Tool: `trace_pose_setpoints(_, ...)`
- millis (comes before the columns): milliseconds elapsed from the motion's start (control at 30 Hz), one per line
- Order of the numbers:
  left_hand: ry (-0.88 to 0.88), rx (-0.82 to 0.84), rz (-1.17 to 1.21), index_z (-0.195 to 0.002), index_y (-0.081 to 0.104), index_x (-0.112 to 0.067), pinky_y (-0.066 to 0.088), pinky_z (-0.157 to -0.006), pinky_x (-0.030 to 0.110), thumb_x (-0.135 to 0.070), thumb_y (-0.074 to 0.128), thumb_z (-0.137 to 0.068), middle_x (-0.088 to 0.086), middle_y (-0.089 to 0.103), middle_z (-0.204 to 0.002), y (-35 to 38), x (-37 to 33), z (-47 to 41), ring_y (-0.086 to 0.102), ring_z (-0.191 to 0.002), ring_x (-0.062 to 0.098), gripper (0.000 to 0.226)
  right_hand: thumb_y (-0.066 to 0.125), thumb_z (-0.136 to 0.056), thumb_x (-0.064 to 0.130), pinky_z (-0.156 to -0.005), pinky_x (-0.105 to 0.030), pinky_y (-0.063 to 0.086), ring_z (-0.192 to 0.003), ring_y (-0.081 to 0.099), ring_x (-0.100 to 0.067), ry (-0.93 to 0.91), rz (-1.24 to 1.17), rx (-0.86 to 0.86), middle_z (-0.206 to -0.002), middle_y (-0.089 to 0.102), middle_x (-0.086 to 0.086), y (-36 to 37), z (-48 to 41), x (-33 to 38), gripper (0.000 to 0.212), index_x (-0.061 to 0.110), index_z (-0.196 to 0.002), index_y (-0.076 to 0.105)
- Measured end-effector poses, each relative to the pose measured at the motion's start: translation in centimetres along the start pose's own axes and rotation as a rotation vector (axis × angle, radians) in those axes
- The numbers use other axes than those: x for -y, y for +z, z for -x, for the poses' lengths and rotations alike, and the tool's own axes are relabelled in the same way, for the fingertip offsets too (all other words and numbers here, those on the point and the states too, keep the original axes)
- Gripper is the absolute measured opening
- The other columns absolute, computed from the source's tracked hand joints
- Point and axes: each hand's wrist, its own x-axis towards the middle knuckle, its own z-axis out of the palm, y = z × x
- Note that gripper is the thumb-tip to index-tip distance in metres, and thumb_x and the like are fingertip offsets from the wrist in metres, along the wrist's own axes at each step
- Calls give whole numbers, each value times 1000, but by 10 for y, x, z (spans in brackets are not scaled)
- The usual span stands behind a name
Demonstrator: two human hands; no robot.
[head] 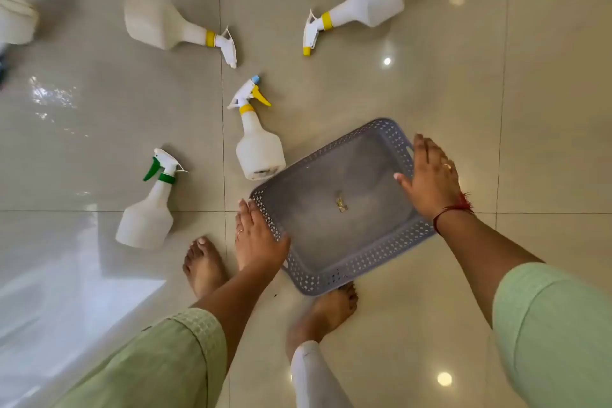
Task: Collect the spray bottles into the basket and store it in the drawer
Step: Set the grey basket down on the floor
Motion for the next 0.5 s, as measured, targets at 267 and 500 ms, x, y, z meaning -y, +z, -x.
trace_pose_setpoints(267,-276,140,320,-149,-14,-22,52,-75,41,0,47,-86,22,62,-118,21,6,2,63,-97,38,90,32,-92,-3,-78,-45,50,-96,61,-45,228,-48,89,-108,63,-29,0,-5,-8,42,4,-133,37)
trace_pose_setpoints(500,-139,147,347,-146,4,-31,55,-78,42,-7,41,-88,18,67,-102,-21,-6,21,66,-88,34,73,31,-94,-1,-76,-42,48,-96,60,-45,315,-41,65,-109,62,-29,-47,21,-7,34,4,-125,42)
